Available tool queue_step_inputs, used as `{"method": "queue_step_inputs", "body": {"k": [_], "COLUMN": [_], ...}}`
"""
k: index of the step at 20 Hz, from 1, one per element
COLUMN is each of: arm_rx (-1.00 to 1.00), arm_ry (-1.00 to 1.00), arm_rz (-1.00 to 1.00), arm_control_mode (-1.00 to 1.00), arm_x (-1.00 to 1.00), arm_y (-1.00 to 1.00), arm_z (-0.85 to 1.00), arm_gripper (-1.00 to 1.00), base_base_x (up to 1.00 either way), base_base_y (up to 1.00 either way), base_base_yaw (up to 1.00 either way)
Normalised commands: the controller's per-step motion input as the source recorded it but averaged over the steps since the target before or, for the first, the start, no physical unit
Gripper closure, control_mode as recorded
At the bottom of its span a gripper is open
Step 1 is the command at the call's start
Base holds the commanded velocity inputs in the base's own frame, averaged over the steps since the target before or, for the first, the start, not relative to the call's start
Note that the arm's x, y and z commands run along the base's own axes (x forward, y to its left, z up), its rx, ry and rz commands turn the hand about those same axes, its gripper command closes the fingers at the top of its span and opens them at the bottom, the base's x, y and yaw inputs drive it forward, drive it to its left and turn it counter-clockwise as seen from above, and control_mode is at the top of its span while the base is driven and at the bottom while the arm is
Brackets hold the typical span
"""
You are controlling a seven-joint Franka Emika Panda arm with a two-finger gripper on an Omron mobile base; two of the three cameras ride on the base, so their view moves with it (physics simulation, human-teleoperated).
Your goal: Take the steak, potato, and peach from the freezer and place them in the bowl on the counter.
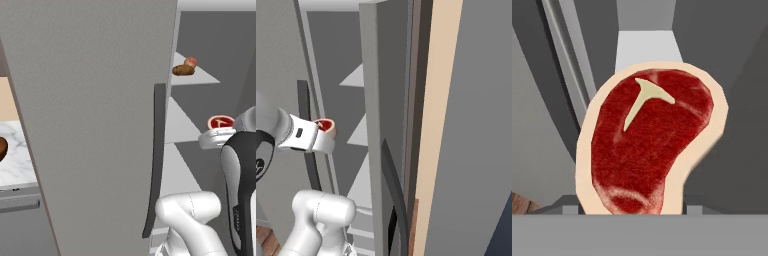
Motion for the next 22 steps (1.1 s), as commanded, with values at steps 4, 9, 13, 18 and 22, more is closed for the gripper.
{"method": "queue_step_inputs", "body": {"k": [4,9,13,18,22], "arm_rx": [0.0,0.0,0.0,0.0,0.0], "arm_ry": [0.0,0.0,0.0,0.0,0.0], "arm_rz": [0.0,0.0,0.0,0.0,0.0], "arm_control_mode": [-1.0,1.0,1.0,1.0,1.0], "arm_x": [-0.1,-0.06,0.0,0.0,0.0], "arm_y": [0.01,0.0,0.0,0.0,0.0], "arm_z": [0.0,0.0,0.0,0.0,0.0], "arm_gripper": [1.0,1.0,1.0,1.0,1.0], "base_base_x": [0.0,-0.04,-0.3,-0.32,-0.21], "base_base_y": [0.0,0.0,0.23,0.55,0.83], "base_base_yaw": [0.0,0.0,0.0,0.0,0.0]}}
